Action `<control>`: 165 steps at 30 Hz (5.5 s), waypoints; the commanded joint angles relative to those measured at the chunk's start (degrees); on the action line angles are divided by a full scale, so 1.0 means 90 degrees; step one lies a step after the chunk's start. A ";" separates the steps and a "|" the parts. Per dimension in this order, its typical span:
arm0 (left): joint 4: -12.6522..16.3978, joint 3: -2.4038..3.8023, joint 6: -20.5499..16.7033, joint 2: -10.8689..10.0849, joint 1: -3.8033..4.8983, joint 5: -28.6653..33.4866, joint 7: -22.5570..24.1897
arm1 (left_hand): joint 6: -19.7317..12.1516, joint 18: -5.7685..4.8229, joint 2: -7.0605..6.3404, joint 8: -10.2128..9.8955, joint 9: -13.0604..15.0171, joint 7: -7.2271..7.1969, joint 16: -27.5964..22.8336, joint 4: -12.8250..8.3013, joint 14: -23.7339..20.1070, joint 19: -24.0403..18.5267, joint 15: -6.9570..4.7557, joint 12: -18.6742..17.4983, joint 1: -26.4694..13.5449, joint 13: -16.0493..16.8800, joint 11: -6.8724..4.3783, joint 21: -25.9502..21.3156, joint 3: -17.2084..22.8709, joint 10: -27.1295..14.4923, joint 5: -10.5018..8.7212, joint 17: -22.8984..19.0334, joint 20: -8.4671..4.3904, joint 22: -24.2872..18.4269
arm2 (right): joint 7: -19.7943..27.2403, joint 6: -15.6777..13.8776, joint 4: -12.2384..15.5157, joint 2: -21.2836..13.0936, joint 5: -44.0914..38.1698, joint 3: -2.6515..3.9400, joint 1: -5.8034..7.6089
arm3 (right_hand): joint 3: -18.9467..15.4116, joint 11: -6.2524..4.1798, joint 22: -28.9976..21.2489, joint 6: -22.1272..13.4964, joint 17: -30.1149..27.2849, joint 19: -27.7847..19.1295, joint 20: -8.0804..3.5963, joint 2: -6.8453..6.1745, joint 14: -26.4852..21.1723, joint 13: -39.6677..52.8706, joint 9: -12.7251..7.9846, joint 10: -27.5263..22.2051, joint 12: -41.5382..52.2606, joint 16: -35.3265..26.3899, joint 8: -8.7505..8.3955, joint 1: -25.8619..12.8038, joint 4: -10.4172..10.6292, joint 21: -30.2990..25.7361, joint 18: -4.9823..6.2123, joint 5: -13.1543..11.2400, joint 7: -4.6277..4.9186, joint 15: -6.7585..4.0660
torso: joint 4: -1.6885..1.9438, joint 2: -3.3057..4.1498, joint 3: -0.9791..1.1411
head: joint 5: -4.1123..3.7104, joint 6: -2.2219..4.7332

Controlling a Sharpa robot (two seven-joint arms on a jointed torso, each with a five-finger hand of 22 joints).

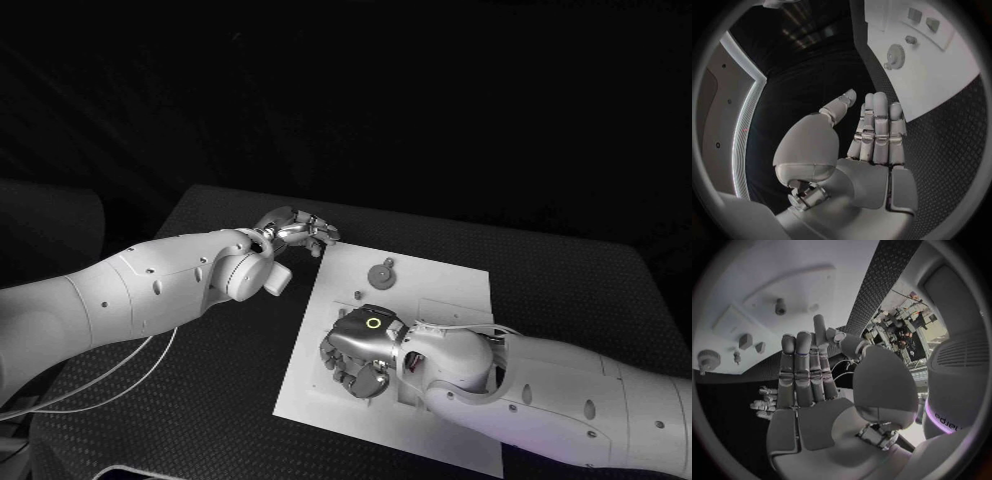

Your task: Assemble the parts on the task board

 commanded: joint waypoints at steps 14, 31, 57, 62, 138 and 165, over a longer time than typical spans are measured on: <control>0.0019 0.0003 0.0120 0.0015 0.0007 0.0036 0.0026 | -0.0045 -0.0071 0.0006 0.0040 -0.0011 -0.0020 -0.0039 0.0038 0.0039 0.0044 -0.0005 -0.0025 -0.0014 0.0011 0.0023 -0.0041 0.0016 -0.0029 -0.0019 0.0011 -0.0278 0.0009 | 0.0040 0.0122 -0.0100 0.0020 -0.0235 -0.0040 -0.0051 | -0.0031 -0.0036 0.0114 0.0018 0.0017 0.0031 -0.0031 0.0255 -0.0009 0.0235 0.0016 0.0092 0.0036 0.0043 -0.0003 0.0157 -0.0027 0.0043 0.0193 0.0012 0.0025 -0.0037 | -0.0013 0.0000 0.0009 | 0.0095 -0.0057; 0.0018 0.0003 0.0130 0.0009 0.0006 0.0036 0.0024 | -0.0053 -0.0072 0.0007 0.0039 -0.0013 -0.0017 -0.0043 0.0043 0.0038 0.0044 -0.0004 -0.0027 -0.0013 0.0012 0.0024 -0.0046 0.0017 -0.0032 -0.0017 0.0015 -0.0277 0.0011 | -0.0054 -0.0102 -0.0087 -0.0032 -0.0413 -0.0038 -0.0052 | -0.0035 -0.0040 0.0113 0.0027 0.0026 0.0034 -0.0033 0.0255 -0.0007 0.0241 0.0024 0.0102 0.0035 0.0048 -0.0001 0.0159 -0.0052 0.0050 0.0193 0.0012 0.0022 -0.0039 | -0.0007 0.0001 0.0010 | 0.0100 -0.0046; 0.0038 0.0003 0.0143 0.0017 0.0007 0.0036 0.0008 | -0.0058 -0.0072 0.0007 0.0043 -0.0016 -0.0016 -0.0050 0.0047 0.0038 0.0046 -0.0003 -0.0028 -0.0005 0.0015 0.0026 -0.0056 0.0020 -0.0036 -0.0009 0.0022 -0.0277 0.0016 | 0.0016 0.0121 -0.0245 0.0121 -0.0381 -0.0047 -0.0104 | -0.0032 -0.0043 0.0112 0.0035 0.0041 0.0042 -0.0034 0.0257 -0.0002 0.0249 0.0035 0.0113 0.0030 0.0056 -0.0001 0.0150 -0.0068 0.0062 0.0193 0.0012 0.0019 -0.0043 | -0.0005 0.0001 0.0000 | 0.0097 -0.0067; 0.0042 0.0003 0.0145 0.0016 0.0007 0.0036 0.0008 | -0.0058 -0.0072 0.0006 0.0044 -0.0016 -0.0015 -0.0052 0.0046 0.0038 0.0046 -0.0003 -0.0028 -0.0002 0.0016 0.0026 -0.0057 0.0020 -0.0036 -0.0007 0.0023 -0.0277 0.0017 | 0.0029 0.0218 -0.0298 0.0166 -0.0368 -0.0114 -0.0130 | -0.0033 -0.0043 0.0112 0.0034 0.0043 0.0043 -0.0034 0.0258 -0.0002 0.0250 0.0036 0.0113 0.0028 0.0057 -0.0002 0.0146 -0.0071 0.0064 0.0193 0.0012 0.0019 -0.0043 | -0.0007 -0.0003 0.0001 | 0.0094 -0.0070; -0.0059 -0.0144 0.0110 -0.0075 0.0001 0.0044 0.0003 | -0.0047 -0.0076 -0.0015 0.0068 -0.0018 -0.0020 -0.0065 0.0065 0.0042 0.0058 -0.0002 -0.0022 -0.0010 0.0028 0.0025 -0.0067 0.0003 -0.0028 -0.0014 0.0044 -0.0274 0.0040 | -0.0718 0.1275 0.0031 -0.2621 0.6313 0.0226 0.0742 | -0.1364 -0.0162 0.0169 -0.0789 0.0432 0.0191 -0.0256 0.0165 0.0124 0.3231 0.0112 -0.0645 0.1719 0.0945 -0.0458 -0.1296 0.0334 0.0891 0.0193 0.0078 0.0260 -0.0198 | -0.0098 -0.0083 0.0049 | -0.1123 0.0109; -0.0024 -0.0189 0.0124 -0.0121 -0.0032 0.0082 0.0010 | -0.0048 -0.0075 -0.0012 0.0071 -0.0020 -0.0022 -0.0068 0.0076 0.0043 0.0062 -0.0003 -0.0023 -0.0023 0.0030 0.0024 -0.0066 -0.0005 -0.0029 -0.0011 0.0050 -0.0276 0.0048 | -0.2646 0.2807 0.0821 -0.3241 0.5878 -0.0145 0.0722 | -0.1460 -0.0440 0.0117 -0.0401 0.1713 0.0360 -0.0878 0.0379 0.0240 0.5980 0.0450 -0.1017 0.5749 0.3715 -0.0394 -0.2389 0.1475 0.3267 0.0193 0.0031 -0.0012 -0.0487 | -0.0203 -0.0134 0.0126 | -0.1334 -0.0185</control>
